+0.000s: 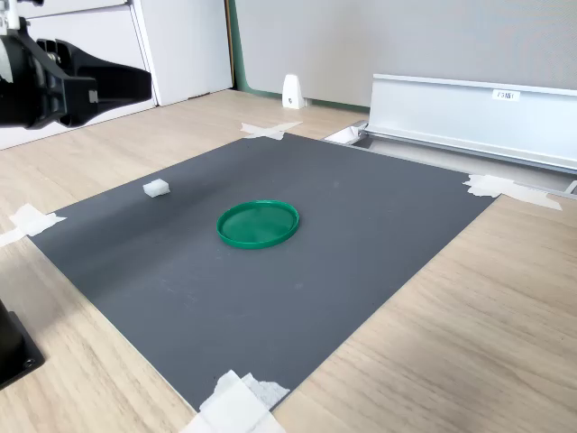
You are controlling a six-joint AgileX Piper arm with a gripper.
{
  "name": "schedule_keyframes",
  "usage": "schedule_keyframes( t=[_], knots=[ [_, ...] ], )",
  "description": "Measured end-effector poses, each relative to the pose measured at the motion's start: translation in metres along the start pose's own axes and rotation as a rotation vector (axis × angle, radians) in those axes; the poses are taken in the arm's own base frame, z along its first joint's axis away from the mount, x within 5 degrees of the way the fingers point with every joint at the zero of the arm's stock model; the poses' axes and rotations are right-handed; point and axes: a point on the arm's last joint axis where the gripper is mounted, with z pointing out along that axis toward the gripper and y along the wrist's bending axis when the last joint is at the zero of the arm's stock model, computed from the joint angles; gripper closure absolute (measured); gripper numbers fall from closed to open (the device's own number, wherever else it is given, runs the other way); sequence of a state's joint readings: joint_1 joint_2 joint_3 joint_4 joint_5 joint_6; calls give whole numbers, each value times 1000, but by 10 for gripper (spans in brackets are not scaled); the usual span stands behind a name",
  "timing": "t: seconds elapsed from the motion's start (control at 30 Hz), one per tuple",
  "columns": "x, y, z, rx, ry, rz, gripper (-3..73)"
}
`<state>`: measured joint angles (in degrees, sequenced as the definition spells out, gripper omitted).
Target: Grasp a white terminal and put it on the green lid.
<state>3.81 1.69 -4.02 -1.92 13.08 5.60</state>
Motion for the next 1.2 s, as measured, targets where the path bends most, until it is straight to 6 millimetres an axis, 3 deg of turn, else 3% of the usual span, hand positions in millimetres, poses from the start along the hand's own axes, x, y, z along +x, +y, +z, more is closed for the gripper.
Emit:
schedule_keyframes(
  t=[0.27, 0.7, 0.9, 1.2],
  knots=[
    [-3, 0, 20, 9, 158, -1, 703],
    [-63, 6, 51, -34, 421, -211, 703],
    [-91, 20, 64, -231, 565, -370, 703],
    [-101, 41, 76, -542, 634, -470, 703]
  ],
)
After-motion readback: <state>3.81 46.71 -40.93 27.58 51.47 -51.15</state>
